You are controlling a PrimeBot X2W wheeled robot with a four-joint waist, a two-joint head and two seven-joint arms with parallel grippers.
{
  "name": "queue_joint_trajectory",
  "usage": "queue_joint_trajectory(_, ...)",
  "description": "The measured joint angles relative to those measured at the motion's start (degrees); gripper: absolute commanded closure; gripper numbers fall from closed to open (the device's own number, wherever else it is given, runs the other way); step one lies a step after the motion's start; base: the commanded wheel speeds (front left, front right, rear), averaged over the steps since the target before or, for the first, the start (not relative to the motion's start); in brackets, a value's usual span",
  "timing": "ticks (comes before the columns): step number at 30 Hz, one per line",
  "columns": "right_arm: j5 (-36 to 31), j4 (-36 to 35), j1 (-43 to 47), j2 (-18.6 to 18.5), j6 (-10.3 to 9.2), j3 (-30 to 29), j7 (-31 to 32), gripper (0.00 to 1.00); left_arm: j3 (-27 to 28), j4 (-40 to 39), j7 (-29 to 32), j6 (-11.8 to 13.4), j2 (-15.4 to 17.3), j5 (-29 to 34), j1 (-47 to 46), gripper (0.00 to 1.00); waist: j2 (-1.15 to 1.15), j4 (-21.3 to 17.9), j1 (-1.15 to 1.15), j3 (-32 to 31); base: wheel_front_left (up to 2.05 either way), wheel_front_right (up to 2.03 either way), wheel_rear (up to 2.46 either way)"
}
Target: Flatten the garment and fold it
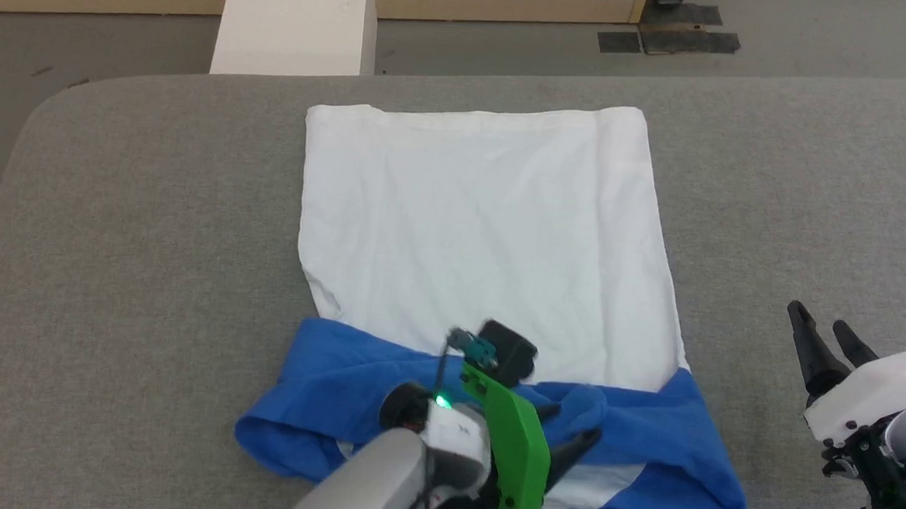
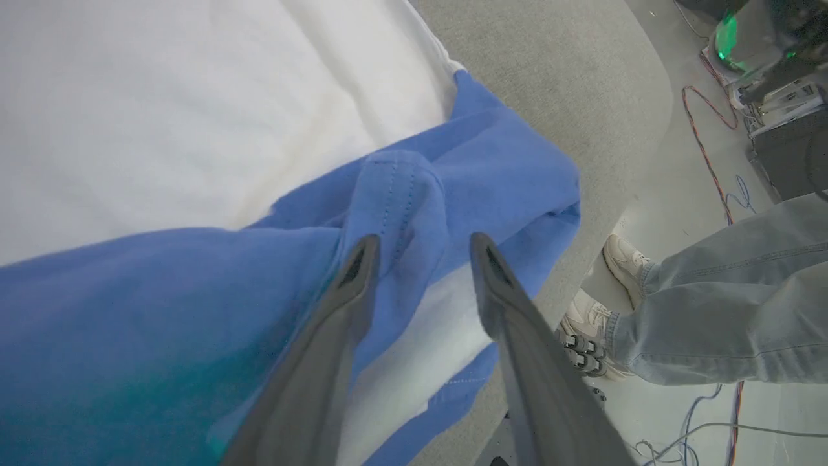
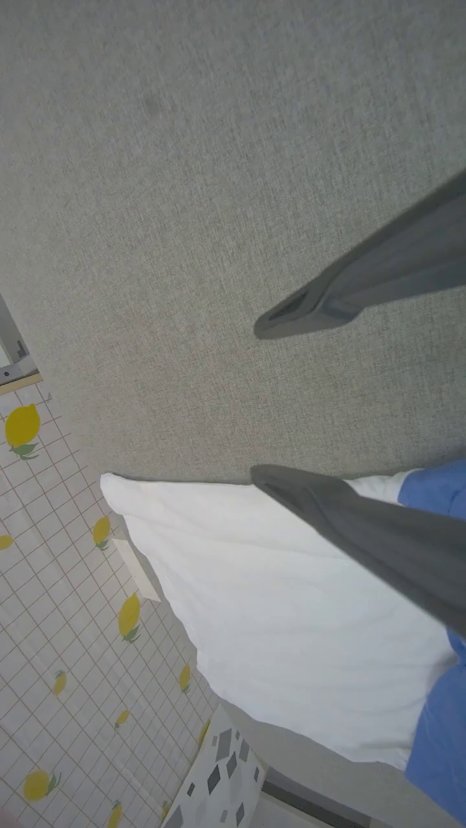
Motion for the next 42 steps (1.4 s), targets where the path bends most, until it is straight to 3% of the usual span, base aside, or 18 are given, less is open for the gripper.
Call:
queue_joint_trajectory(5,0.0,0.1,0.0,0.0,0.00,-0.5,0.0,0.00,8.3,-4.1,-4.6,0.0,0.2,-6.3,-1.2,0.00,0.00,0.6,0.00,-1.0,0.00,0.00,0.00)
queue_joint_trajectory(9,0.0,0.0,0.0,0.0,0.00,-0.6,0.0,0.00,17.0,-7.0,-11.9,1.3,3.0,-7.7,-2.6,0.00,0.00,1.3,0.00,-1.7,0.00,0.00,0.00)
queue_joint_trajectory(17,-0.1,-0.7,0.0,0.0,0.00,-0.4,0.0,0.00,27.9,-6.2,-28.5,6.8,12.0,0.1,-1.6,0.00,0.00,2.5,0.00,-1.8,0.00,0.00,0.00)
queue_joint_trajectory(22,-0.2,-1.4,-0.1,0.0,0.00,0.0,0.1,0.00,30.7,-4.6,-36.5,9.2,13.8,3.5,1.9,0.00,0.00,3.0,0.00,-0.7,0.00,0.00,0.00)
queue_joint_trajectory(25,-0.7,-1.2,-1.9,0.0,0.00,-0.2,0.3,0.00,31.7,-4.6,-38.2,9.6,13.9,3.8,2.7,0.00,0.00,3.3,0.00,0.5,0.00,0.00,0.00)
queue_joint_trajectory(33,-11.6,-0.8,-20.0,-0.2,0.00,1.3,6.6,0.00,34.6,-9.1,-39.6,10.2,14.1,4.1,2.5,0.00,0.00,3.9,0.00,6.2,0.00,0.00,0.00)
queue_joint_trajectory(42,-24.8,8.6,-42.0,-4.1,0.00,0.3,19.8,0.00,34.4,-13.8,-39.9,9.4,14.2,5.1,-0.5,0.00,0.00,6.4,0.01,15.7,0.00,0.00,0.00)
